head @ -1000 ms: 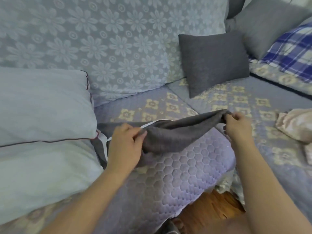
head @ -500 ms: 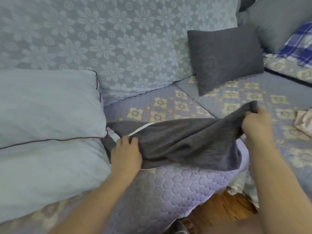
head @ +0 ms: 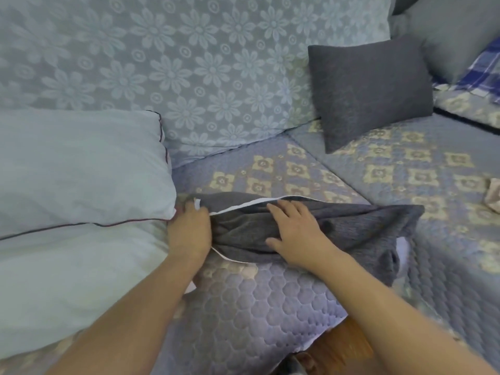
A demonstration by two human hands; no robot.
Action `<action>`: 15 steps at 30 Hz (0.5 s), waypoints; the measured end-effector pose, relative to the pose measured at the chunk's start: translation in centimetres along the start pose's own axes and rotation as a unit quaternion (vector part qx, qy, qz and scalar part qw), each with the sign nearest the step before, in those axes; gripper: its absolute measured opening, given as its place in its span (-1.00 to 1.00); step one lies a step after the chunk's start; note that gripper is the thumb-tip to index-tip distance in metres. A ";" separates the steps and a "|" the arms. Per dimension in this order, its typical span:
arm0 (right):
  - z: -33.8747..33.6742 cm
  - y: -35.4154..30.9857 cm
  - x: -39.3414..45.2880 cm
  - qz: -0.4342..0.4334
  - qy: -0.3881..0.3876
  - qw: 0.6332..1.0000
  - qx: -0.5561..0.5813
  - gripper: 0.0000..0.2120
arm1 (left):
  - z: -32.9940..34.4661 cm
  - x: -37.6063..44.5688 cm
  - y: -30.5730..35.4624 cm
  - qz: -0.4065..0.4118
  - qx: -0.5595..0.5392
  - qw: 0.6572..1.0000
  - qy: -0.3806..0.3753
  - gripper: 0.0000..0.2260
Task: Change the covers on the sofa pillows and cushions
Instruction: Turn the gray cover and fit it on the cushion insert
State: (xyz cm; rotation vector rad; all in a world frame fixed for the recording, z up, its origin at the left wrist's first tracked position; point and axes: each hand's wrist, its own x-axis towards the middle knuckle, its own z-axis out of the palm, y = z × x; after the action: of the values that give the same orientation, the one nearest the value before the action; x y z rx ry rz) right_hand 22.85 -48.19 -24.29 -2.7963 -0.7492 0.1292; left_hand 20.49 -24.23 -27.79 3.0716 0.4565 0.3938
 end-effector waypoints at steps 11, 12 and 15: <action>-0.7 6.2 0.7 0.099 0.166 0.975 -0.113 -0.78 | -9.6 -1.6 -0.2 -0.326 -0.791 0.435 -0.282 -0.70; -1.7 7.9 0.3 0.178 0.150 0.964 -0.130 -0.75 | -9.8 -1.9 -0.5 -0.321 -0.790 0.435 -0.291 -0.69; -3.7 9.5 -0.6 0.250 0.156 0.953 -0.066 -0.63 | -10.1 -3.0 0.0 -0.302 -0.789 0.438 -0.308 -0.78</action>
State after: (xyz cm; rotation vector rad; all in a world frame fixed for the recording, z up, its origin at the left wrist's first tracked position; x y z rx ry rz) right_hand 27.46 -57.25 -23.10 -2.9652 0.0324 -0.2792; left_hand 15.18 -25.31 -18.76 0.8819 0.5443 -0.2812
